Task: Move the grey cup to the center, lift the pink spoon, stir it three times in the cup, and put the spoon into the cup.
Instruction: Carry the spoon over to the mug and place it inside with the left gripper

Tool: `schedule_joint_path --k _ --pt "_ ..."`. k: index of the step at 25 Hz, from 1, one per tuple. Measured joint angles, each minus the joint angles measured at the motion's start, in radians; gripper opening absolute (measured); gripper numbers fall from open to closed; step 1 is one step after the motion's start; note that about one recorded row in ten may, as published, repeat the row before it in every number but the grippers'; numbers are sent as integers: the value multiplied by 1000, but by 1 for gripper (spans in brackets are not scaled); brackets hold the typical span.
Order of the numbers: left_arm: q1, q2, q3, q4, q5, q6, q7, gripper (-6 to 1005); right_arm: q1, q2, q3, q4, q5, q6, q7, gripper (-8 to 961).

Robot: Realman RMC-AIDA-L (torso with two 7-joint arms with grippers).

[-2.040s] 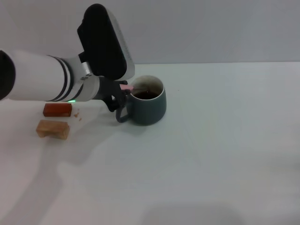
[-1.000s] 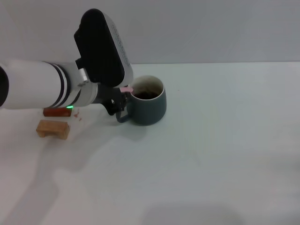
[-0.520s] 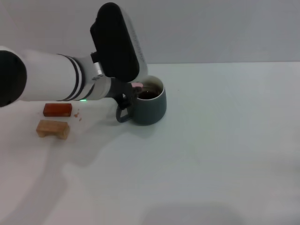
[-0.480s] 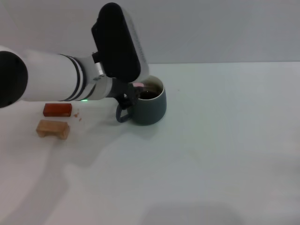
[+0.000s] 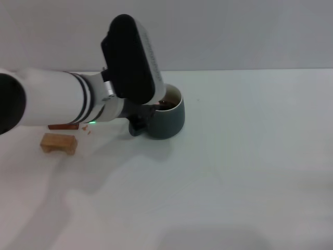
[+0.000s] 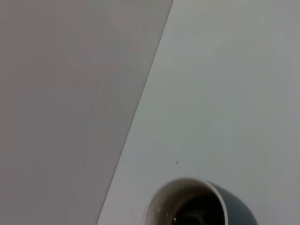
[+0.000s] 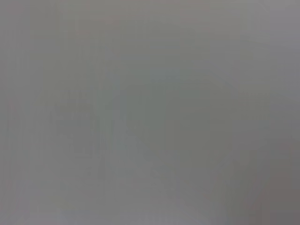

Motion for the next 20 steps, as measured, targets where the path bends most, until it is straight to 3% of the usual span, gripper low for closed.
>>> schedule_joint_path --k 5,14,16,17,20 --pt "28 4 -29 -26 7 -11 3 202 10 -1 -1 0 -3 4 0 -1" --pt "9 4 -53 -8 8 -10 7 211 7 -1 -2 0 -3 1 0 -2" --pt "-5 4 -54 5 8 -7 8 213 3 -1 -1 0 -2 1 0 -2" --pt "-49 1 -44 47 4 5 8 214 3 -1 -1 0 -2 0 0 -2" --pt "-62 0 -32 61 0 17 8 217 1 -1 0 0 -1 0 0 -2"
